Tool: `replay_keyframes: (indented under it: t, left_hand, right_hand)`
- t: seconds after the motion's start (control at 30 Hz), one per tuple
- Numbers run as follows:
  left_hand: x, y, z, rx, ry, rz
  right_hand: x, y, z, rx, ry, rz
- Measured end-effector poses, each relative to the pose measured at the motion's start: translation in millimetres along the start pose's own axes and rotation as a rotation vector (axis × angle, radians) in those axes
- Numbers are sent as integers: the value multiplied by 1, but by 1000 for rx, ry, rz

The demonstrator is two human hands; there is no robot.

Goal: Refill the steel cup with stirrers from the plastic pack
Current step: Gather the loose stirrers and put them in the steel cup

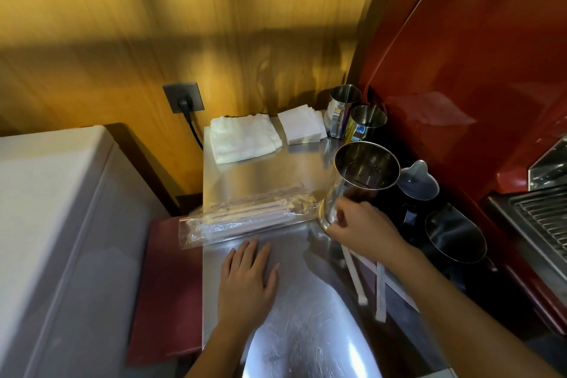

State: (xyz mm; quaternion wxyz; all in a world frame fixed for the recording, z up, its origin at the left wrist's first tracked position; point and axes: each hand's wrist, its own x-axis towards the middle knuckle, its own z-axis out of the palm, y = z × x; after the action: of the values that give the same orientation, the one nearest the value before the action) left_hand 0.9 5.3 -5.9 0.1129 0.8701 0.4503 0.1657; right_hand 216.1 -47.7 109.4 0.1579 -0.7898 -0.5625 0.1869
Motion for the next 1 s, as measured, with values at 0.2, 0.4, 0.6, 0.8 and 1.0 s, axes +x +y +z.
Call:
replay_keyframes:
  t: [0.2, 0.4, 0.6, 0.8, 1.0]
  left_hand:
    - [-1, 0, -1, 5, -9, -3]
    - [-1, 2, -4, -2, -29, -17]
    - [-2, 3, -7, -8, -66, -24]
    - [-1, 5, -10, -26, -77, -34]
    - [-1, 6, -11, -9, -66, -41]
  right_hand:
    - [-7, -28, -46, 239, 311, -147]
    - [-22, -45, -86, 391, 731, -350]
    - [-13, -33, -102, 279, 952, -338]
    - [-5, -12, -89, 61, 935, -221]
    - [15, 6, -79, -329, 385, -22]
